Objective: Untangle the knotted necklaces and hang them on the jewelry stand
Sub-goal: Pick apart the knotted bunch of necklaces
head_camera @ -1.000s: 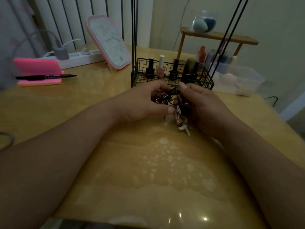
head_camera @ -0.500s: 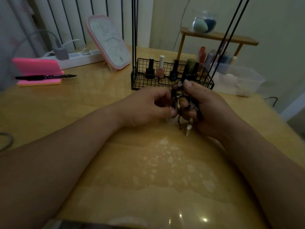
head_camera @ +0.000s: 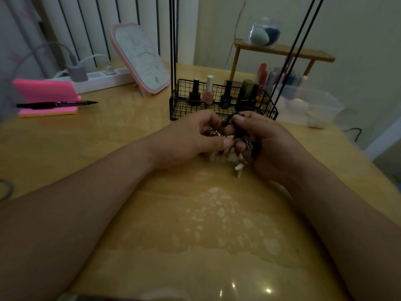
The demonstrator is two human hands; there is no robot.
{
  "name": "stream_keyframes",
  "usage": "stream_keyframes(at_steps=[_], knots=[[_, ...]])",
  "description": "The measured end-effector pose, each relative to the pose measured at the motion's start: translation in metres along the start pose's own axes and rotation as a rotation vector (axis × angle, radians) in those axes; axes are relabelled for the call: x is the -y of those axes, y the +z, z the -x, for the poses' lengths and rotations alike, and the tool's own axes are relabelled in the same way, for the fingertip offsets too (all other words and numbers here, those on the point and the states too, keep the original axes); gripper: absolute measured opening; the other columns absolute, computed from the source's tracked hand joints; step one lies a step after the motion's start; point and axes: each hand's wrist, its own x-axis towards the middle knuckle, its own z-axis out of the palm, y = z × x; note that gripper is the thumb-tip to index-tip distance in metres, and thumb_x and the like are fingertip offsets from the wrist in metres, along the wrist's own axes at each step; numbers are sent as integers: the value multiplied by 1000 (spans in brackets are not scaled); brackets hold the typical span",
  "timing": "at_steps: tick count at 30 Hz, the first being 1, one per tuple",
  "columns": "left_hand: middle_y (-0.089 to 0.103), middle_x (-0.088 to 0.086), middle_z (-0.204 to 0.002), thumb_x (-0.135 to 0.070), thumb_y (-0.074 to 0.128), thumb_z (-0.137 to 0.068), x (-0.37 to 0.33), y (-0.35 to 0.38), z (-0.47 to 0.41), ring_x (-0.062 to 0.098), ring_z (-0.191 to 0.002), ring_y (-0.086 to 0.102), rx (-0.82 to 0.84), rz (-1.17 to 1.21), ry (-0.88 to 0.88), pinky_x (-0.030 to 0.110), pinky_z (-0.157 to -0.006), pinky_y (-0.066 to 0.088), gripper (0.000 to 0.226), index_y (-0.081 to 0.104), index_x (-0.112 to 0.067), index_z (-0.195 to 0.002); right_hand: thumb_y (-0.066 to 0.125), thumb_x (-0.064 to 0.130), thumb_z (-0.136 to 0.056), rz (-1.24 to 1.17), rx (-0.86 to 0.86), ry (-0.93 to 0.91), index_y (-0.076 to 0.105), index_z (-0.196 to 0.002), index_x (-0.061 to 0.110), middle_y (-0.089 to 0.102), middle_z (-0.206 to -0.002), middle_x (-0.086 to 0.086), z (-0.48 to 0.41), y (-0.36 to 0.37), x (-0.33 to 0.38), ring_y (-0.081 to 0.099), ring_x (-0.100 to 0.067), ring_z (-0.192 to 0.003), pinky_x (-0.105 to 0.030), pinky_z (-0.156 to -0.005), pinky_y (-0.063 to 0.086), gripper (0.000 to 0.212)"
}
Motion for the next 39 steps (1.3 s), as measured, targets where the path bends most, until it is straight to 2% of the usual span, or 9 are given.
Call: stream_keyframes(at_steps=[6,8,13,19,24,30,33,36,39], knots=[[74,8,-105,-20,70,-98,0,-2,0,21,-101,72,-17,-132,64,39,-94,59,16,67,-6,-106,59,20,-100,25,14,-18,63,-101,17,69,-88,-2,0,-4,0,52,-10,-57,-22,-53,37,5],[72,10,-97,-15,65,-100,-1,-6,1,21,-93,72,-72,10,49,35,-87,58,7,64,-9,-97,60,19,-100,55,-14,-13,63,-102,17,68,-87,-1,0,-4,1,52,-10,-57,-19,-49,37,3],[62,11,-80,-9,54,-104,-3,-13,-3,33,-83,71,-202,446,-15,52,-88,60,12,55,-11,-93,65,18,-98,137,-79,2,65,-101,18,64,-86,-1,2,-3,5,53,-9,-58,-18,-45,36,3],[50,5,-77,-10,57,-104,-5,-13,-4,19,-62,53,-288,474,-7,33,-56,52,4,53,-12,-105,66,26,-96,207,-68,-3,65,-98,18,67,-80,-2,4,-3,7,62,-14,-67,-29,-62,46,7],[69,9,-91,-9,54,-104,-5,-17,-4,18,-62,54,-241,374,7,22,-41,29,11,55,-19,-98,54,21,-102,117,-102,17,57,-102,15,49,-64,2,4,-5,8,58,-14,-62,-29,-59,40,7],[76,14,-99,-16,50,-106,-6,-16,-1,33,-76,64,-217,250,3,37,-61,39,6,55,-15,-109,53,24,-101,90,-99,38,58,-123,7,59,-86,-7,4,-6,5,61,-15,-69,-28,-59,42,28],[74,13,-103,-19,51,-106,-7,-15,0,28,-81,68,-234,208,18,34,-61,38,8,56,-13,-110,51,24,-102,110,-91,31,60,-126,9,66,-97,-9,5,-6,6,62,-14,-70,-26,-55,43,30],[71,3,-99,-23,58,-103,-7,-15,1,19,-81,65,-248,144,16,30,-61,39,10,60,-14,-108,58,23,-100,158,-66,35,63,-116,9,68,-93,-6,4,-6,7,61,-13,-66,-22,-52,41,22],[73,-3,-100,-23,66,-100,-7,-15,3,17,-84,66,-186,4,3,32,-69,52,15,66,-15,-113,70,13,-90,161,-8,20,60,-83,16,67,-90,-6,3,-10,6,63,-16,-68,-30,-60,43,12]])
